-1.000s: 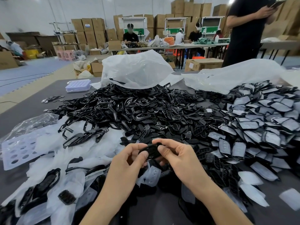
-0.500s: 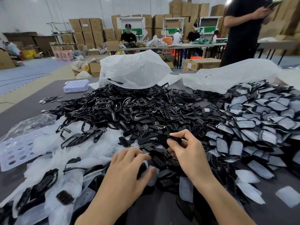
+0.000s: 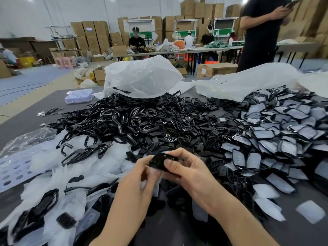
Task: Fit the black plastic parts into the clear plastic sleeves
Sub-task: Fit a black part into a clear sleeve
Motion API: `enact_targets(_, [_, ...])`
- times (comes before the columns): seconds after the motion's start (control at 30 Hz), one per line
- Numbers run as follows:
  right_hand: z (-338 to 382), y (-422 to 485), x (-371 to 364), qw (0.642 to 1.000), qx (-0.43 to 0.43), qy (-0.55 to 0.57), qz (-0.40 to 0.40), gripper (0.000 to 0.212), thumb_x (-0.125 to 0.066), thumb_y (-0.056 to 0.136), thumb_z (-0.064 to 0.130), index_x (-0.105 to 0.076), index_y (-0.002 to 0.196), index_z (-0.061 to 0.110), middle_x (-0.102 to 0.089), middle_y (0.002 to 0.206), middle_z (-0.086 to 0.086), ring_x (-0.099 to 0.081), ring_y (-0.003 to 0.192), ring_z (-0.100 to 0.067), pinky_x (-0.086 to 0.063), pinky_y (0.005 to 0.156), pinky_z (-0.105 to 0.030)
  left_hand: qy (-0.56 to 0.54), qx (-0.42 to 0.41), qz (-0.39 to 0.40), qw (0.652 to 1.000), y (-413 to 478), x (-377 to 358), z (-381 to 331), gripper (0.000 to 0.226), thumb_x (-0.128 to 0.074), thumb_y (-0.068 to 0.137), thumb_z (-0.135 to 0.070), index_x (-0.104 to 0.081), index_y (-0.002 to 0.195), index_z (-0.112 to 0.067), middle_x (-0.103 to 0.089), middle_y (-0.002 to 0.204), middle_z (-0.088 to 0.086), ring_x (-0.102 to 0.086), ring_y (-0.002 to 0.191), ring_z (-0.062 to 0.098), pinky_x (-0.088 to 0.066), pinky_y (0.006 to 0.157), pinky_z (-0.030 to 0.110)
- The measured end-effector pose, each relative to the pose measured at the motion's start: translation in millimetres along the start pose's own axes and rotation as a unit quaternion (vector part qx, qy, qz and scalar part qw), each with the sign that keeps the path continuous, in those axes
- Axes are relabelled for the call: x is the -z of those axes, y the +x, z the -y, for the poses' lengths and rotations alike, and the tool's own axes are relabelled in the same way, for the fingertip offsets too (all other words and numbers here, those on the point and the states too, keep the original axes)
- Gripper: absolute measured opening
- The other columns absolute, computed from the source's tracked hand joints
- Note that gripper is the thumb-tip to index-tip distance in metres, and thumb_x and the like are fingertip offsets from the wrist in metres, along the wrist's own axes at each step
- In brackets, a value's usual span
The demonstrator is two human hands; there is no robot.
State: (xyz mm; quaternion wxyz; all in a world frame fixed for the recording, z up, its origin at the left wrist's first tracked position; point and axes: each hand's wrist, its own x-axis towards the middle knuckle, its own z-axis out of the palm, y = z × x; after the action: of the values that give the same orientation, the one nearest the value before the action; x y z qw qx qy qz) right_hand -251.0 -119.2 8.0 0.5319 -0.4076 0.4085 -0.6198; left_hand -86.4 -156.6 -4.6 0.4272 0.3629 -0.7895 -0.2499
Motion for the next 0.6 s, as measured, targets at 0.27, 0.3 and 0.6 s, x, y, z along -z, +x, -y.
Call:
enact_targets(0.27, [1.1, 0.0, -0.4, 0.996, -0.022, 0.069, -0.046, 0.034, -0.075, 0.079, 0.014, -0.067, 0.109, 0.002, -0.072, 0.114, -0.026, -0.073, 0.098, -0.028, -0.060, 0.081, -0.032, 0.017, 0.028, 0.017, 0.999, -4.4, -2.0, -0.3, 0.019, -0.039, 0.091, -0.060, -0.046, 0.106, -0.051, -0.063, 0.098, -0.028, -0.063, 0.086, -0.002, -0.044, 0.072, 0.007])
enact_targets(0.3, [1.0, 0.4, 0.4, 0.995, -0.024, 0.081, -0.061, 0.034, -0.074, 0.078, 0.013, -0.067, 0.109, 0.002, -0.072, 0.114, -0.026, -0.074, 0.097, -0.028, -0.060, 0.080, -0.031, 0.032, 0.016, 0.018, 0.999, -5.7, -1.1, -0.2, 0.016, -0.036, 0.096, -0.055, -0.045, 0.108, -0.052, -0.062, 0.100, -0.028, -0.062, 0.089, -0.002, -0.044, 0.075, 0.008])
enact_targets(0.6, [-0.2, 1.0, -0.9, 0.986, -0.039, 0.139, -0.081, 0.032, -0.073, 0.076, 0.010, -0.065, 0.106, 0.003, -0.077, 0.102, -0.019, -0.077, 0.089, -0.026, -0.061, 0.071, -0.028, 0.213, -0.160, -0.030, 0.963, -1.6, -4.8, 8.3, 0.010, -0.057, 0.097, -0.027, -0.061, 0.106, -0.026, -0.054, 0.116, -0.008, -0.056, 0.101, 0.013, -0.044, 0.082, 0.023])
